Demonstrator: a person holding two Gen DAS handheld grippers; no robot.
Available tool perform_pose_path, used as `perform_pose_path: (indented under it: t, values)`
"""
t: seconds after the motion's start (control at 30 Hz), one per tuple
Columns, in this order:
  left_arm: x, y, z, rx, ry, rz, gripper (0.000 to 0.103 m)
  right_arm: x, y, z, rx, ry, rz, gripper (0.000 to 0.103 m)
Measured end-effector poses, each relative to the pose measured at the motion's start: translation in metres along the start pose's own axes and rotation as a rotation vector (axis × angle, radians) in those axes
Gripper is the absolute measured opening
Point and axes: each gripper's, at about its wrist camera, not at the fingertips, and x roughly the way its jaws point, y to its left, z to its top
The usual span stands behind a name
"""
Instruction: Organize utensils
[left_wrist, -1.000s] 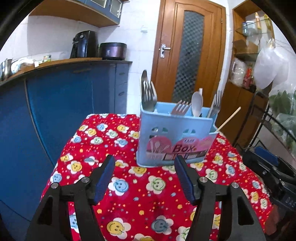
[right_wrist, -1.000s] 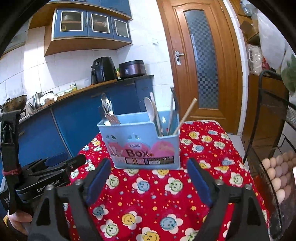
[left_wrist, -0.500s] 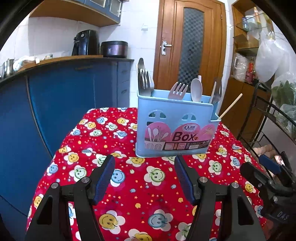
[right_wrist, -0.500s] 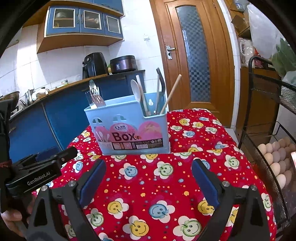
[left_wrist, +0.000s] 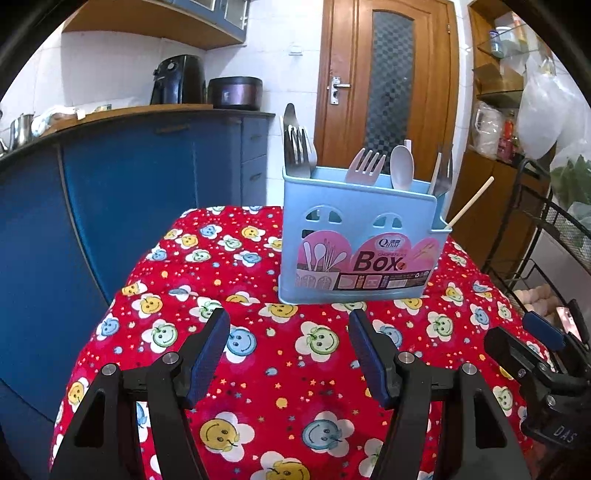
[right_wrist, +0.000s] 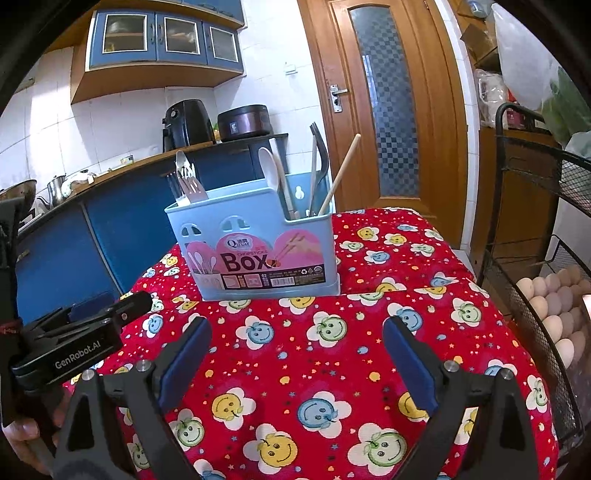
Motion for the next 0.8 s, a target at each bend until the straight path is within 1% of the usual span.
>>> perform_pose_path:
  t: [0.27,0.8]
  values:
    - [-0.0008,-0.0016,-0.0012,0.008,-0.005,-0.014,0.068,-0.0006,0.0014,0.0002,-0.001,-0.001,0.0,0.095]
    - [-0.002,-0.0023,-0.0018,0.006,-0.005,-0.017,0.068,-0.0019,0.0029,0.0012,-0.004,-0.003,0.001,0.095]
